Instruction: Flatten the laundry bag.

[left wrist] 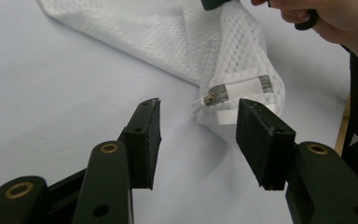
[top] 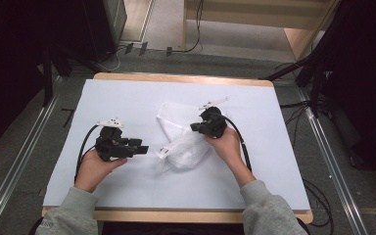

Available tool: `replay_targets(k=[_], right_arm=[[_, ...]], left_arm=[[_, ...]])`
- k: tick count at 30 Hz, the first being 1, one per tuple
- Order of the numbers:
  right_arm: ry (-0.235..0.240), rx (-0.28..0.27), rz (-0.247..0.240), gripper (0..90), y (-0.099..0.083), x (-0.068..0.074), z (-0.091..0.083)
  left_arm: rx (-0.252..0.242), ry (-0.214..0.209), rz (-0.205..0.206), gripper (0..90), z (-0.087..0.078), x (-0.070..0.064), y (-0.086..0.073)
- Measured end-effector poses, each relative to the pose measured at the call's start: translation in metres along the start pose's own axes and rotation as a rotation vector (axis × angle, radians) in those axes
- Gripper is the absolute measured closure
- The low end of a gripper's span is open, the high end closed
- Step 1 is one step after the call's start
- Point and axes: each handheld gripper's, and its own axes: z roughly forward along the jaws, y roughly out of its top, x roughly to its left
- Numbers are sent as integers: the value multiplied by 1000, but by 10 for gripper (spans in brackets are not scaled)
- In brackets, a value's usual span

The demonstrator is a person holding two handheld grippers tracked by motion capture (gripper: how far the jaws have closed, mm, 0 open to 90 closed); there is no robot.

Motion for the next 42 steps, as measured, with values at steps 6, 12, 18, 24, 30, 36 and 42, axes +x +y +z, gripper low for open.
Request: replay_targets(k=[6,12,18,24,30,36,42], right_arm=[[11,25,-41,900,-19,11,-10],[19,22,-43,900,-35,19,-24],[35,17,-40,900,-52,26,-39],[46,51,-40,899,-71,38,-45],[38,74,-38,888,-88,41,-46],[21,87,-28,888,-97,39,-46],[6,113,-5,888,-105,35,-44]], left_arm=[[3,10,-8,495,3,6,1],[15,15,8,482,10,6,6],[32,4,29,475,21,5,13],[47,-13,56,472,33,0,20],[60,-31,79,471,46,-5,28],[65,-50,96,471,59,-10,34],[90,-61,110,473,78,-14,41]])
